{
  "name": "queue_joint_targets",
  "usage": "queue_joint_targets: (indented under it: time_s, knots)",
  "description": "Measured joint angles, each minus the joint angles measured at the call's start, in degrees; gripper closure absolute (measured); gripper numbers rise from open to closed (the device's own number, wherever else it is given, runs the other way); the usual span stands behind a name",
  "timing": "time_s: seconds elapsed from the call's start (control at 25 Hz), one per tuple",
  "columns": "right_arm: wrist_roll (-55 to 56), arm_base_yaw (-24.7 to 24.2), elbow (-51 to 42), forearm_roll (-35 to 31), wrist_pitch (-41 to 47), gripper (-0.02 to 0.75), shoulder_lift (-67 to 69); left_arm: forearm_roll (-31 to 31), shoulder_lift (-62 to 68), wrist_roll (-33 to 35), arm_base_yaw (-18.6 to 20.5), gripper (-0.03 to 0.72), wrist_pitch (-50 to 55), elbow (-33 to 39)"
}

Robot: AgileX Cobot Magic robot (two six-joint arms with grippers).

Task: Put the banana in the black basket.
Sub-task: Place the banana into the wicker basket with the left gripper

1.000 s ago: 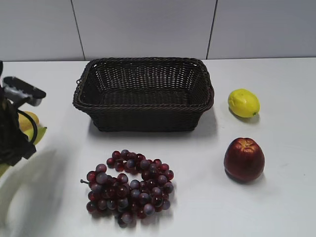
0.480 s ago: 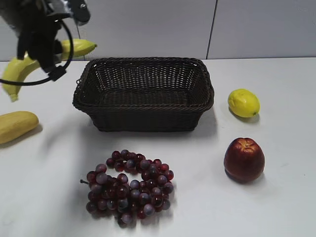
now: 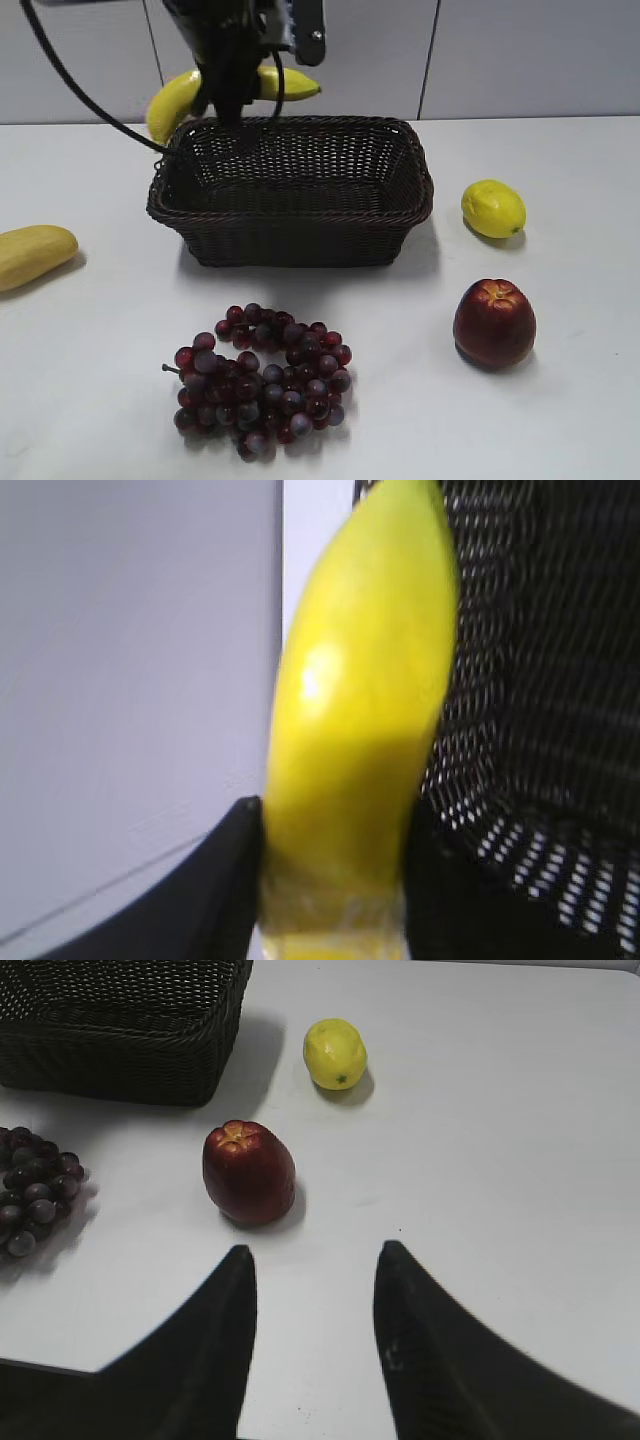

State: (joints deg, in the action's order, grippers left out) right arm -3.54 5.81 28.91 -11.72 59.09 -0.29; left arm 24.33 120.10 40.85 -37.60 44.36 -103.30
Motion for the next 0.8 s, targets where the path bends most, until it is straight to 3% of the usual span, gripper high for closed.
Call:
queue_joint_targets:
  time_s: [0.24, 0.52, 0.72, 0.8]
  knots:
    - [0.0, 0.0, 0.0, 0.0, 0.0, 0.439, 0.0, 0.8, 3.6, 0.0, -2.4, 0.287, -5.1, -0.3]
    - [0.0, 0.0, 0.0, 0.0, 0.0, 0.439, 0.0, -1.4, 4.1, -0.6, -2.5, 0.281, -8.1, -0.3]
    - [0.0, 0.0, 0.0, 0.0, 0.0, 0.439, 0.0, -2.7, 4.1, -0.7, -2.5, 0.079, -7.0, -0.3]
    - [0.0, 0.0, 0.0, 0.0, 0.0, 0.439, 0.0, -3.5, 3.9, -0.8, -2.5, 0.051, -5.3, -0.3]
